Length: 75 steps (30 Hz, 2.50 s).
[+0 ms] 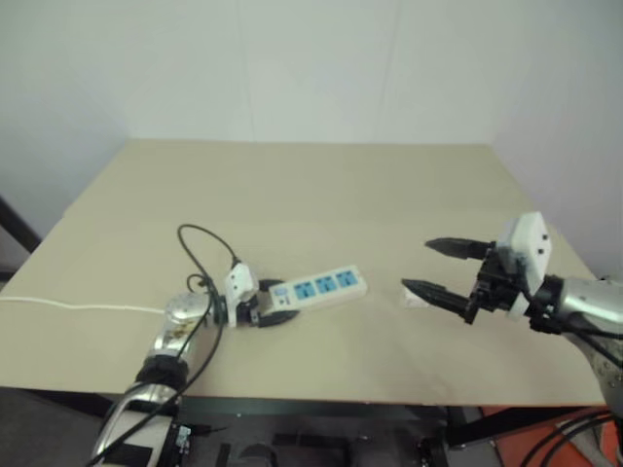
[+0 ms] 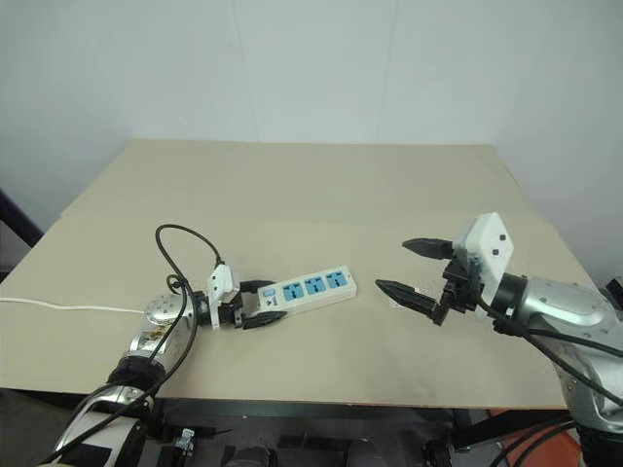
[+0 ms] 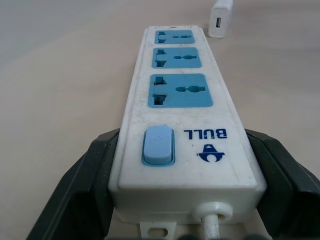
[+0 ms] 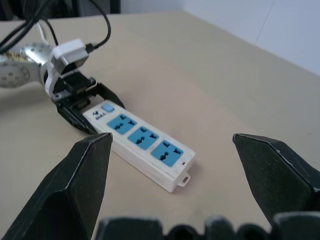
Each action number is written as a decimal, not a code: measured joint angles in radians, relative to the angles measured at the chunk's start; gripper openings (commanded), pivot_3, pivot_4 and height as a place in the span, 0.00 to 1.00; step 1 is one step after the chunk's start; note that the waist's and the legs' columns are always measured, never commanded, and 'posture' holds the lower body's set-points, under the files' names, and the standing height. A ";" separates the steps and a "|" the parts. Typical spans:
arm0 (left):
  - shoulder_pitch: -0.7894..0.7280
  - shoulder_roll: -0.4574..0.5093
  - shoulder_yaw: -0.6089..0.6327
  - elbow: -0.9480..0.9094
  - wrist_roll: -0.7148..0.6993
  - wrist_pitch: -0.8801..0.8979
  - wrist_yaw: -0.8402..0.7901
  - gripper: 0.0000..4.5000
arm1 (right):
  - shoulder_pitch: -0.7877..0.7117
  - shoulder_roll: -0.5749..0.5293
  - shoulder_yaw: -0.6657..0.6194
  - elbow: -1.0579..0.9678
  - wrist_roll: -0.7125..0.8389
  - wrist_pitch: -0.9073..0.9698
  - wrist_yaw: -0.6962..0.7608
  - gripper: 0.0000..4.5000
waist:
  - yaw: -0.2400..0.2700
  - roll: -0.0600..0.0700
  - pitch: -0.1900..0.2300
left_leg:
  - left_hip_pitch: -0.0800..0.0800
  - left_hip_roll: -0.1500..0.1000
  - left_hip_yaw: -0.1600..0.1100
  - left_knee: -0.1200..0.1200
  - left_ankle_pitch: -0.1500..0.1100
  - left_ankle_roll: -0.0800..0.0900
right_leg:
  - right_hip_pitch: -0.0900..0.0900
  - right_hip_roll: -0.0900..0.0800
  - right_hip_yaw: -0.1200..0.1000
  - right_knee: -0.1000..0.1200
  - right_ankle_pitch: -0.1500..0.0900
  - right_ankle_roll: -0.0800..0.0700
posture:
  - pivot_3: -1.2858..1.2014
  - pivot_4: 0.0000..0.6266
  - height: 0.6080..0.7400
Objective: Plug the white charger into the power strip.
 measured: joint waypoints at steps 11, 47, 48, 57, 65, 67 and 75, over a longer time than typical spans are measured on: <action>-0.001 0.027 -0.052 -0.056 -0.016 0.006 -0.189 0.73 | -0.349 -0.176 0.481 0.339 -0.392 -0.073 0.244 1.00 | -0.005 0.000 0.000 | -0.004 0.000 0.000 -0.001 0.000 0.000 | -0.004 0.000 -0.001 -0.002 0.000 0.000 | 0.52 0.24 1.00; 0.006 0.036 -0.100 -0.091 -0.009 0.021 -0.222 0.73 | -0.756 0.149 0.872 0.941 -1.050 -0.472 0.538 0.25 | -0.012 -0.003 -0.002 | 0.001 0.000 -0.001 0.000 0.000 0.000 | -0.001 0.000 -0.001 0.000 0.003 -0.006 | 0.52 0.24 1.00; 0.001 0.035 -0.102 -0.091 -0.009 0.024 -0.222 0.73 | -0.743 0.152 0.839 0.934 -1.036 -0.460 0.511 0.25 | -0.012 -0.003 -0.002 | 0.000 0.000 -0.001 0.000 0.000 0.000 | -0.002 0.000 -0.001 0.001 0.003 -0.006 | 0.52 0.24 1.00; -0.013 0.018 -0.115 -0.092 -0.003 0.042 -0.192 0.73 | -0.549 0.408 0.319 0.472 -0.557 -0.117 0.292 0.25 | 0.001 -0.003 -0.002 | -0.003 0.000 -0.004 -0.001 0.000 0.000 | -0.001 -0.001 -0.004 0.000 0.005 -0.008 | 0.52 0.24 1.00; -0.012 0.023 -0.112 -0.093 -0.005 0.049 -0.194 0.73 | -0.267 0.574 0.268 0.333 -0.350 -0.102 0.153 0.25 | -0.004 -0.003 -0.002 | -0.002 0.000 -0.003 0.000 0.000 0.000 | -0.002 0.000 -0.003 0.001 0.004 -0.008 | 0.52 0.24 1.00; -0.012 0.024 -0.112 -0.093 -0.005 0.049 -0.198 0.73 | -0.259 0.602 0.264 0.339 -0.301 -0.107 0.156 0.25 | -0.005 -0.002 -0.002 | -0.002 0.000 -0.003 -0.001 0.000 0.000 | -0.002 0.000 -0.003 0.001 0.004 -0.008 | 0.52 0.24 1.00; -0.013 0.028 -0.114 -0.095 -0.005 0.050 -0.205 0.73 | -0.226 0.612 0.298 0.390 -0.232 -0.151 0.183 0.25 | -0.008 -0.003 -0.002 | -0.002 0.000 -0.003 -0.001 0.000 0.000 | -0.002 0.000 -0.003 0.000 0.004 -0.007 | 0.52 0.24 1.00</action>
